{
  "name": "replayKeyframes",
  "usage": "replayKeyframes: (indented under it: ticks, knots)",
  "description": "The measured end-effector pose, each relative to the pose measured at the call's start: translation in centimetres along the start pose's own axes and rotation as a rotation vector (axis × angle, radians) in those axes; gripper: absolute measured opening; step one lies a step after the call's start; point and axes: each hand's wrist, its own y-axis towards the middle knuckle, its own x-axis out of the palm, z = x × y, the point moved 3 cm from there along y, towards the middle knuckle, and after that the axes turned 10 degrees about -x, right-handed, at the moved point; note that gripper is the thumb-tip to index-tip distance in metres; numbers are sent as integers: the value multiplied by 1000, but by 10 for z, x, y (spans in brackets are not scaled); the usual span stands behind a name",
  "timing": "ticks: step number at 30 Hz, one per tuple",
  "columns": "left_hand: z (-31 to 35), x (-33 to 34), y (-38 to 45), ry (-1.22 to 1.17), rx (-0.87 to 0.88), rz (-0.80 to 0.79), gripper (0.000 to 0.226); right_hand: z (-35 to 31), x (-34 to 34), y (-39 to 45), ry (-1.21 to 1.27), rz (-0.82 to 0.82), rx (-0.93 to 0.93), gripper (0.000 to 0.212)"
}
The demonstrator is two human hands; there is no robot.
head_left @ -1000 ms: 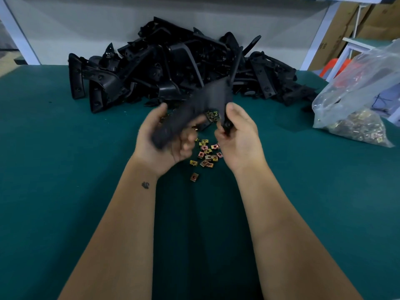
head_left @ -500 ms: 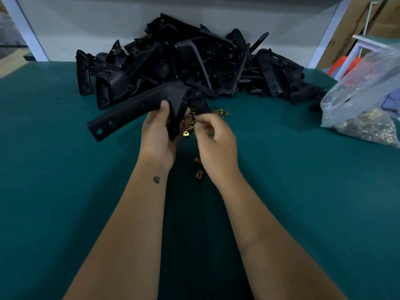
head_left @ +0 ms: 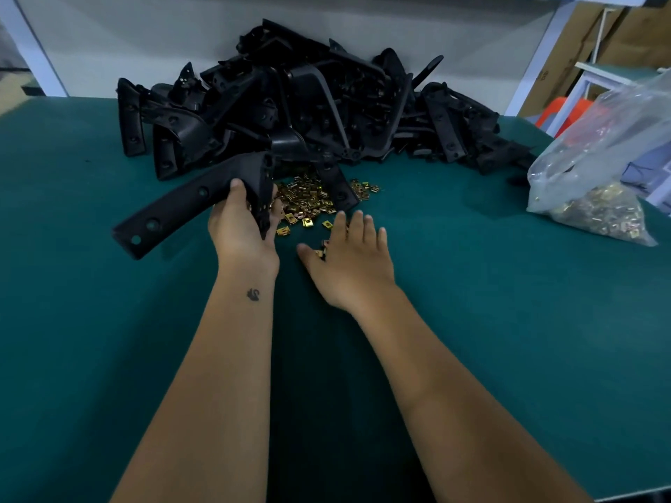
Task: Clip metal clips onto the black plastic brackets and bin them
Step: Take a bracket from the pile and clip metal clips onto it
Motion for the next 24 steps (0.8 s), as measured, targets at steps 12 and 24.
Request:
replayKeyframes:
  ticks: [12,24]
  knots:
    - [-3,-3,11,-18,-78,-16,27,-5,-11,38,127,329,-85,65]
    - [-4,0,9,74,-72,7,17,5,-23,14,250,533,-49,18]
